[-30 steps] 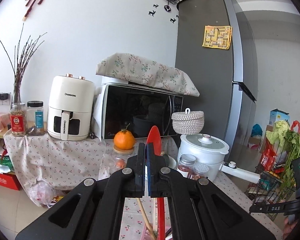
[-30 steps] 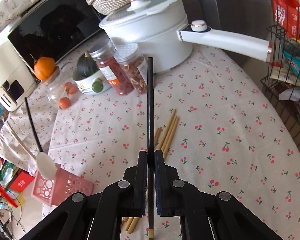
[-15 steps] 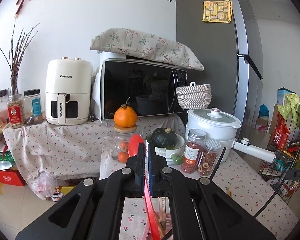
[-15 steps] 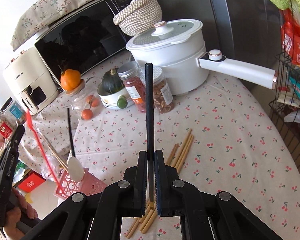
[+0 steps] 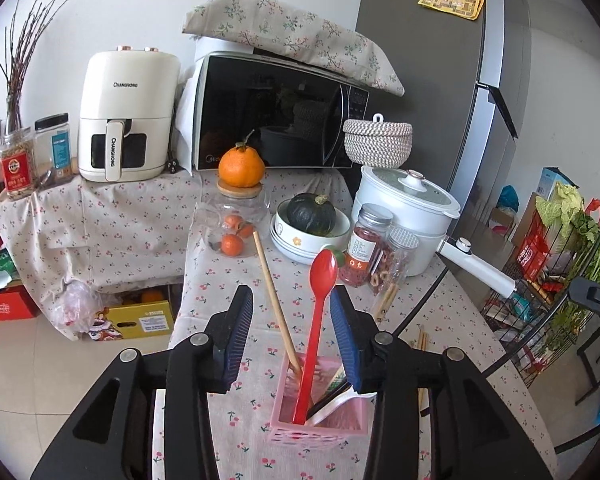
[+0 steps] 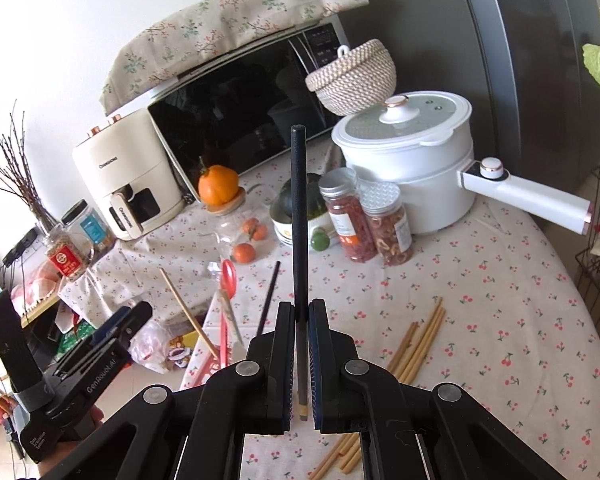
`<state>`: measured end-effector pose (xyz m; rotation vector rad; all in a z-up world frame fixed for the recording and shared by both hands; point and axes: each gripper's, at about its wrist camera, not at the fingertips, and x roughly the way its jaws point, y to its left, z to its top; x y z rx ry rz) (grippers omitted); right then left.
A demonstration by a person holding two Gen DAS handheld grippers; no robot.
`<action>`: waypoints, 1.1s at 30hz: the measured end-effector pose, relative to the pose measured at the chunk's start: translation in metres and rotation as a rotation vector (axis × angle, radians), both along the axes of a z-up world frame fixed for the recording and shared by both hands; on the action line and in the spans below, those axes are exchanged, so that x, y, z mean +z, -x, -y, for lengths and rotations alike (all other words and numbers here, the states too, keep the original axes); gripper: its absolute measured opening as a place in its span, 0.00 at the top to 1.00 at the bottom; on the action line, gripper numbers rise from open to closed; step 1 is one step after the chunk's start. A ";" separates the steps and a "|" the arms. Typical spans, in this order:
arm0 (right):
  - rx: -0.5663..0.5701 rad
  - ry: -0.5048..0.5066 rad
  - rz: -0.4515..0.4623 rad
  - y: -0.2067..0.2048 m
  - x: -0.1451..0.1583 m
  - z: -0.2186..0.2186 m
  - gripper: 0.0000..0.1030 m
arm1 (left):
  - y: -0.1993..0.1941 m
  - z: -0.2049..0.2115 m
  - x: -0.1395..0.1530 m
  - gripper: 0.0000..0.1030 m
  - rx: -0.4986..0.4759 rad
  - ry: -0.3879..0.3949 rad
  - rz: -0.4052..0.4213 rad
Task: Organize utensils
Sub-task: 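Lower the black chopstick into the pink basket and open the right tool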
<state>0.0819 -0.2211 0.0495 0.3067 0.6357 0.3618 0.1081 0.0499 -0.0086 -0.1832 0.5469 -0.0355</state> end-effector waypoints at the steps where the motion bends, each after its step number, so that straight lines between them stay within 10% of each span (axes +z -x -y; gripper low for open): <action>1: 0.011 -0.009 0.009 0.002 0.004 -0.001 0.95 | 0.001 -0.003 0.001 0.55 0.003 0.005 -0.024; 15: 0.137 -0.033 0.082 -0.008 0.010 -0.071 0.95 | 0.013 -0.033 -0.018 0.45 -0.017 0.009 -0.284; 33: 0.177 0.166 -0.012 -0.053 -0.054 -0.137 0.95 | 0.016 -0.050 -0.016 0.45 -0.060 0.039 -0.292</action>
